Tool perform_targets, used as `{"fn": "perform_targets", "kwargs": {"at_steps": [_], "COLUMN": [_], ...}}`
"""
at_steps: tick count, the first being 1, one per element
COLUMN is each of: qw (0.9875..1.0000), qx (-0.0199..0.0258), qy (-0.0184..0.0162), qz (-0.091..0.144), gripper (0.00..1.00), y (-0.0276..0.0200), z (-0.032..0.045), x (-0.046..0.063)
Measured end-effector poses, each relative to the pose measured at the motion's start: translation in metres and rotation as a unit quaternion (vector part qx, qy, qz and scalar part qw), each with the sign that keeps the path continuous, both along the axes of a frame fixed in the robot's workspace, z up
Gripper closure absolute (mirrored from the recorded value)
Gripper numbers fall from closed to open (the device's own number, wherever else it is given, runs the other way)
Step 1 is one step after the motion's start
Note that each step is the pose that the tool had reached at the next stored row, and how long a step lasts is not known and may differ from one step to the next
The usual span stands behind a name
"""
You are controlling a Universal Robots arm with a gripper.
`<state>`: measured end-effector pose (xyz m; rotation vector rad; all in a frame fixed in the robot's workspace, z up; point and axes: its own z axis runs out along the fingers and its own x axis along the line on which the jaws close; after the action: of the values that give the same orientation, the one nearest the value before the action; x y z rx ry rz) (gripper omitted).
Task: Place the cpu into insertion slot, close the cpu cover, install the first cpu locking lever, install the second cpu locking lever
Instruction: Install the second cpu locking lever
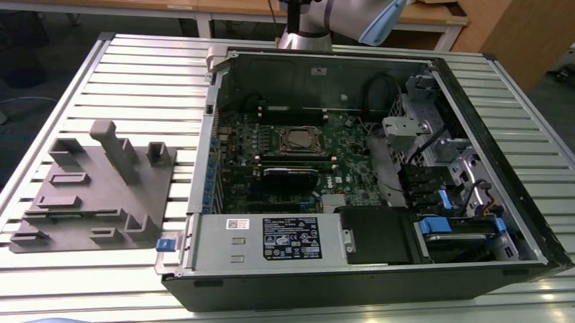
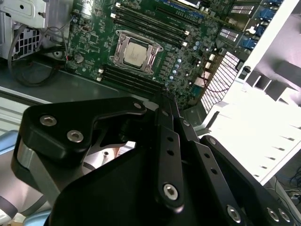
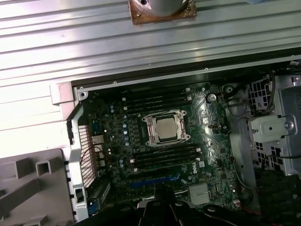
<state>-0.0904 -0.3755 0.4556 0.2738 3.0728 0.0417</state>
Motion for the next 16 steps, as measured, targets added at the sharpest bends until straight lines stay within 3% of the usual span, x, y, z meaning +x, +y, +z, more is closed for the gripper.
{"fn": "perform_targets", "kwargs": {"at_steps": [8, 16], "qw": [1.0, 1.0], "qx": [0.0001, 0.0], "qy": [-0.0001, -0.0001], "qz": [0.0, 0.0], "gripper": [0.89, 0.89], "y": [0.0, 0.0], "z": [-0.0107, -0.0117], "x": [0.0, 0.0]}}
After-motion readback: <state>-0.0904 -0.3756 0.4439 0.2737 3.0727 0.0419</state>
